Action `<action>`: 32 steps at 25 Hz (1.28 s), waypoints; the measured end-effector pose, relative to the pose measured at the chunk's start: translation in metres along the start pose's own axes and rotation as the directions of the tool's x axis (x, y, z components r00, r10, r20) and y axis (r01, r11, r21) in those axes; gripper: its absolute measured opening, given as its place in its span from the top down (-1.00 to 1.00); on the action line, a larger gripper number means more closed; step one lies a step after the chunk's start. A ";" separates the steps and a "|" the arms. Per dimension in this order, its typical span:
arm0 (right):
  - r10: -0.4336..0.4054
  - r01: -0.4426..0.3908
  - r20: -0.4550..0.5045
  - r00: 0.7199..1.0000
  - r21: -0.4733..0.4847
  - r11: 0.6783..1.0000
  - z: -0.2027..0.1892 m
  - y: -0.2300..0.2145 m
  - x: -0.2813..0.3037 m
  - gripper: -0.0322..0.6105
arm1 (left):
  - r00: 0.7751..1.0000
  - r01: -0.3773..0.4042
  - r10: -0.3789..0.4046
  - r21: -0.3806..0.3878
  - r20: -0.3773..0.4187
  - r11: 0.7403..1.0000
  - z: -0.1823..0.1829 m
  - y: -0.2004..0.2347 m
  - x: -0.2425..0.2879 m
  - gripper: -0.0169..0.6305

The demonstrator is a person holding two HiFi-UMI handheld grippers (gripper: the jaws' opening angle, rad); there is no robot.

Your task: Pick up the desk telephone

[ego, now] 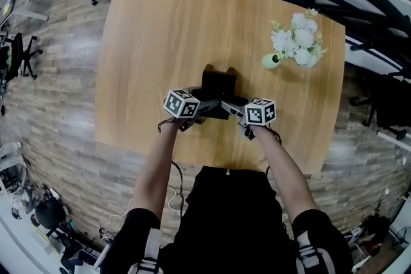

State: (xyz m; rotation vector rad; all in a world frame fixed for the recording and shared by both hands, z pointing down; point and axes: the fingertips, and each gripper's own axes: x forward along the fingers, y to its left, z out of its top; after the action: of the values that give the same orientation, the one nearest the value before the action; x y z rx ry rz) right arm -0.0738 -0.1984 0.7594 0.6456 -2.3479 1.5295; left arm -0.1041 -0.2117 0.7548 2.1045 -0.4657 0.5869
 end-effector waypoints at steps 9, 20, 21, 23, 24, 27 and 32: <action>0.024 -0.024 -0.007 1.000 0.009 1.000 -0.007 0.009 -0.004 0.28 | 0.999 -0.007 0.009 -0.033 0.048 0.999 -0.008 -0.009 -0.007 0.13; 0.044 -0.046 -0.031 0.999 -0.079 0.996 0.000 0.044 -0.022 0.28 | 0.986 -0.022 0.033 -0.070 0.162 0.997 -0.002 -0.038 -0.033 0.13; 0.045 -0.048 -0.033 0.998 -0.086 0.995 0.000 0.048 -0.025 0.28 | 0.985 -0.027 0.038 -0.066 0.168 0.997 -0.001 -0.043 -0.036 0.13; 0.051 -0.055 -0.037 0.998 -0.098 0.994 0.000 0.058 -0.030 0.28 | 0.982 -0.041 0.052 -0.065 0.182 0.997 0.000 -0.051 -0.042 0.13; 0.056 -0.060 -0.040 0.998 -0.103 0.993 0.000 0.062 -0.032 0.28 | 0.980 -0.045 0.058 -0.069 0.190 0.997 0.000 -0.056 -0.045 0.13; 0.068 -0.073 -0.050 0.996 -0.121 0.990 -0.003 0.076 -0.042 0.28 | 0.975 -0.050 0.067 -0.083 0.213 0.995 -0.001 -0.071 -0.054 0.13; 0.072 -0.080 -0.058 0.996 -0.136 0.988 -0.018 0.097 -0.060 0.28 | 0.969 -0.064 0.080 -0.075 0.234 0.995 -0.012 -0.099 -0.064 0.13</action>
State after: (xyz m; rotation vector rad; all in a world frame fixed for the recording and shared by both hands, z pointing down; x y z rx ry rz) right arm -0.0708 -0.1358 0.6629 0.4818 -2.4372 1.3811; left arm -0.1069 -0.1408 0.6599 2.1094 -0.6892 0.3561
